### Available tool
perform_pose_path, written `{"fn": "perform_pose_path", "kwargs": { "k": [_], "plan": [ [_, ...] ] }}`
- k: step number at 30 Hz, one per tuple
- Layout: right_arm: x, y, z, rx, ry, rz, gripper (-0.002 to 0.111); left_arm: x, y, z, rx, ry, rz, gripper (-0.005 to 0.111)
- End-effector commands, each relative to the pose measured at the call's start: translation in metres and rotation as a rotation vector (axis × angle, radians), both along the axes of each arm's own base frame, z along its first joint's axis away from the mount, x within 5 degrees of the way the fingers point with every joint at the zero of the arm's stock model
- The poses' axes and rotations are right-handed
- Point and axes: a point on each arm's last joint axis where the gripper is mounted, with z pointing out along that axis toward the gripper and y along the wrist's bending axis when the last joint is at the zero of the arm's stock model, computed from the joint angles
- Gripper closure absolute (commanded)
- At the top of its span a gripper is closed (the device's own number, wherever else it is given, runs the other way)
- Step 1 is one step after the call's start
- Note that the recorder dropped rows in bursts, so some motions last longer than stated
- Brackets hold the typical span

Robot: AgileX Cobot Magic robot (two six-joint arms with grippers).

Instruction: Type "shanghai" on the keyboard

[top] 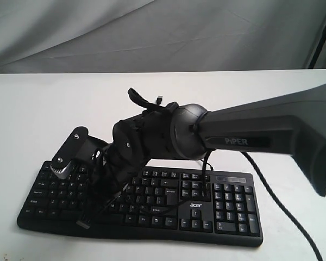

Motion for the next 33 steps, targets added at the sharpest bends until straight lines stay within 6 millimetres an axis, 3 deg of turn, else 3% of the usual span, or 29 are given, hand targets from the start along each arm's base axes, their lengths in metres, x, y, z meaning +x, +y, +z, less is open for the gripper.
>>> {"fn": "perform_pose_path", "kwargs": {
  "k": [1, 14, 21, 27, 33],
  "plan": [
    [0.003, -0.002, -0.001, 0.007, 0.001, -0.014, 0.108, 0.0, 0.0, 0.0, -0.002, -0.007, -0.006, 0.107],
    [0.003, -0.001, -0.009, -0.003, 0.014, -0.019, 0.108, 0.0, 0.0, 0.0, -0.002, -0.007, -0.006, 0.107],
    [0.003, 0.0, 0.015, 0.053, -0.032, -0.005, 0.108, 0.0, 0.0, 0.0, -0.002, -0.007, -0.006, 0.107],
    [0.003, 0.027, 0.033, 0.094, -0.07, 0.051, 0.108, 0.0, 0.0, 0.0, -0.002, -0.007, -0.006, 0.107],
    [0.0, 0.065, 0.022, 0.089, -0.056, 0.114, 0.108, 0.0, 0.0, 0.0, -0.002, -0.007, -0.006, 0.107]
  ]
}}
